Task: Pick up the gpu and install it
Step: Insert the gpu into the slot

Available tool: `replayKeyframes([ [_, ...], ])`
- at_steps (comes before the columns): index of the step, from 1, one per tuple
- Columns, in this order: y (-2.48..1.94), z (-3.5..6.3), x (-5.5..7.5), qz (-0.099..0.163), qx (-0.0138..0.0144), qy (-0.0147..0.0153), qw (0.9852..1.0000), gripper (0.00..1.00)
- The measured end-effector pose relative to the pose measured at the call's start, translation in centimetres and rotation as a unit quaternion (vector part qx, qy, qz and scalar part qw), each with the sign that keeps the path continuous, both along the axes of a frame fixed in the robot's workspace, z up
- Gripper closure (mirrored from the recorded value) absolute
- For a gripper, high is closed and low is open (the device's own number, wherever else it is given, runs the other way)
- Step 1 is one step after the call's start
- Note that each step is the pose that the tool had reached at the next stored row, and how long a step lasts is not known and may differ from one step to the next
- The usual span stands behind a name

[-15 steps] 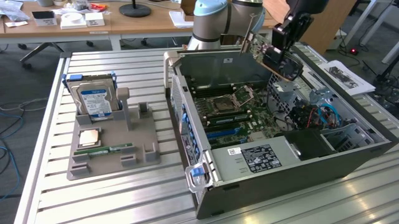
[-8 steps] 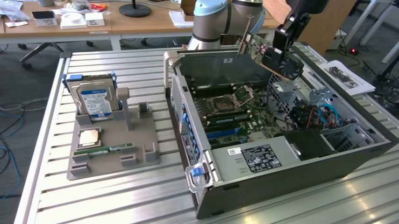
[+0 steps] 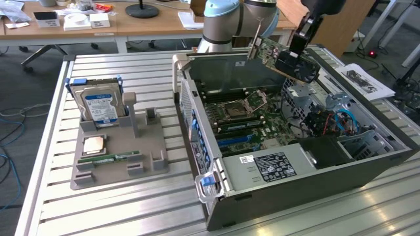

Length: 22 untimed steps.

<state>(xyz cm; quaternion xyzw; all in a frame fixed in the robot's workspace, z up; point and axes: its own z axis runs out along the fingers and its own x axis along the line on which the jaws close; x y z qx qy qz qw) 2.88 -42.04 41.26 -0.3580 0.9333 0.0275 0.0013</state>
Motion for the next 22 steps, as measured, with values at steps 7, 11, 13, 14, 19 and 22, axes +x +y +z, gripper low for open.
replayKeyframes([
  [7, 0.0, -0.01, 0.0, 0.064, 0.0, 0.0, 0.998, 0.73],
  [11, 0.0, -0.02, 0.0, 0.1, 0.0, 0.0, 0.995, 0.73],
  [13, 0.0, -0.03, 0.0, 0.118, 0.0, 0.0, 0.993, 0.73],
  [14, 0.0, -0.04, 0.0, 0.125, 0.0, 0.0, 0.9921, 0.73],
  [19, 0.0, -0.04, 0.0, 0.131, 0.0, 0.0, 0.9913, 0.73],
  [22, 0.0, -0.05, 0.0, 0.133, 0.0, 0.0, 0.9912, 0.73],
])
